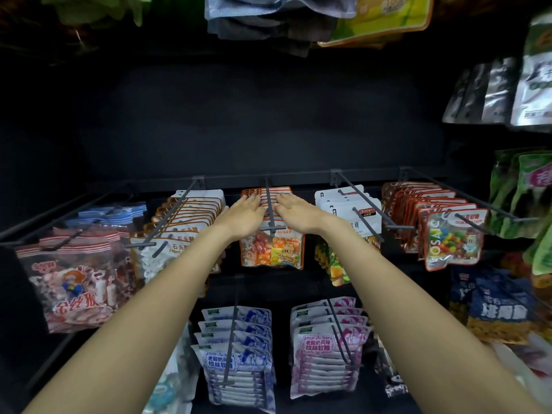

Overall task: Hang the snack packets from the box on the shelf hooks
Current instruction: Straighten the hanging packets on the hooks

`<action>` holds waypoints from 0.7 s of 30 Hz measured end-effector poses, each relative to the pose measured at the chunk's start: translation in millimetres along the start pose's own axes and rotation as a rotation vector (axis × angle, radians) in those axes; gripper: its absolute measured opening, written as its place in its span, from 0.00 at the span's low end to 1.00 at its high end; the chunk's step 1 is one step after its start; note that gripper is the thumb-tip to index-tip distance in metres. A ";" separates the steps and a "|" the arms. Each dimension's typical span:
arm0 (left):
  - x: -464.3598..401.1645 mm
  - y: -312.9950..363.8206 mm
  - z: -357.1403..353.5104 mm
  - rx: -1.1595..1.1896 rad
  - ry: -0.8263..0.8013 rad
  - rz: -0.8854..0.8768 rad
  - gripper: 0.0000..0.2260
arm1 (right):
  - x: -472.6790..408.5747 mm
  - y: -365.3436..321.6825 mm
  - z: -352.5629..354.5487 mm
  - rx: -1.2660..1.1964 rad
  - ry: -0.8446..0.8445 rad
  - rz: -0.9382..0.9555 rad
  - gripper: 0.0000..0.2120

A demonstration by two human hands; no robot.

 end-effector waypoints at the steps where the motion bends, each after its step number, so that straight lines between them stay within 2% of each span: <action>1: -2.2 -2.6 -1.7 -0.044 -0.012 -0.001 0.22 | -1.6 0.6 -0.5 -0.003 0.007 0.004 0.25; 3: -4.0 -8.5 -5.4 -0.144 -0.072 0.031 0.24 | -2.7 1.2 -0.1 -0.012 0.020 0.014 0.25; 6: 1.4 -1.3 1.8 -0.153 -0.001 0.027 0.23 | 0.6 -0.5 3.8 -0.030 0.080 0.023 0.24; 8: 14.2 12.9 15.9 -0.060 0.158 -0.005 0.22 | 10.3 -2.2 14.9 -0.060 0.208 0.022 0.23; 12: 48.8 48.6 52.4 0.002 0.551 -0.151 0.17 | 59.3 -4.1 58.5 -0.003 0.594 0.026 0.18; 16: 88.0 107.1 71.0 0.161 0.773 -0.408 0.12 | 118.9 16.1 109.3 0.005 0.814 0.016 0.14; 18: 98.8 137.2 70.6 0.234 0.793 -0.513 0.11 | 142.1 39.1 131.3 -0.042 0.891 0.004 0.12; 21: 86.5 170.6 54.9 0.312 0.668 -0.538 0.12 | 158.8 80.5 145.1 -0.101 0.895 -0.017 0.12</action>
Point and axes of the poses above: each hand's wrist, its own x-axis away from the middle knuckle, its own z-axis out of the back of the hand, y = z × x, the point moved 6 cm from there along -x, towards the middle knuckle, and after that the axes turned 10 degrees about x, right-handed, at the moved point
